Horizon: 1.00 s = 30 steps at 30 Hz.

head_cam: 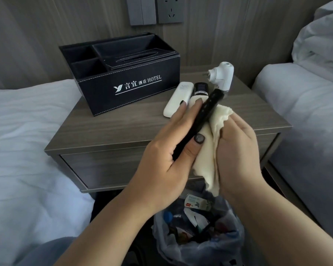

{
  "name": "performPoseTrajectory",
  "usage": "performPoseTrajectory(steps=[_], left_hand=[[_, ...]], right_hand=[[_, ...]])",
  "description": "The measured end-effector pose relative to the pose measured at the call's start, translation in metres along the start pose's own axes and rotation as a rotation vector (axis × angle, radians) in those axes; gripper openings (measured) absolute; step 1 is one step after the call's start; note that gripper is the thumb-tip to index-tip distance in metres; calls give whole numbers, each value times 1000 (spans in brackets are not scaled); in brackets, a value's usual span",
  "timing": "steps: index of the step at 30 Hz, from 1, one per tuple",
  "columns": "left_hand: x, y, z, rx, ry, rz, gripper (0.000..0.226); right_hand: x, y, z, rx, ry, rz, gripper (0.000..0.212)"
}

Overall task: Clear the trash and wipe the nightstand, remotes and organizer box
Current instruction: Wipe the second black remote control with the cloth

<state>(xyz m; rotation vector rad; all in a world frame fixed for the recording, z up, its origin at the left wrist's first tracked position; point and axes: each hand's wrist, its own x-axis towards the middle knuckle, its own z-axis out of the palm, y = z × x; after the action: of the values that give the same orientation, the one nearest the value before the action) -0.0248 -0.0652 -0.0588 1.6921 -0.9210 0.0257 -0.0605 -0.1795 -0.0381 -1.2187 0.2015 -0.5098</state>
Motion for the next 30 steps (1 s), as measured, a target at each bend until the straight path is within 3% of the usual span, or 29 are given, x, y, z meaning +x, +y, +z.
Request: performPoseTrajectory(steps=[4, 7, 11, 16, 22, 25, 28, 30], left_hand=[[3, 0, -1, -188, 64, 18, 48], [5, 4, -9, -325, 176, 29, 43], [8, 2, -19, -550, 343, -102, 43], [13, -1, -29, -733, 408, -234, 53], [17, -5, -33, -628, 522, -266, 42], [18, -4, -32, -602, 504, -278, 37], [15, -7, -34, -634, 418, -345, 56], [12, -6, -37, -699, 331, -396, 56]], right_hand=[[-5, 17, 6, 25, -101, -1, 24], [-14, 31, 13, -196, -120, -48, 21], [-28, 42, 24, -371, -116, -127, 25], [-44, 51, 35, -411, -72, -268, 16], [-49, 60, 40, -489, -46, -544, 23], [-47, 61, 38, -551, -72, -665, 25], [-43, 60, 33, -604, -158, -771, 27], [-41, 57, 30, -634, -205, -818, 28]])
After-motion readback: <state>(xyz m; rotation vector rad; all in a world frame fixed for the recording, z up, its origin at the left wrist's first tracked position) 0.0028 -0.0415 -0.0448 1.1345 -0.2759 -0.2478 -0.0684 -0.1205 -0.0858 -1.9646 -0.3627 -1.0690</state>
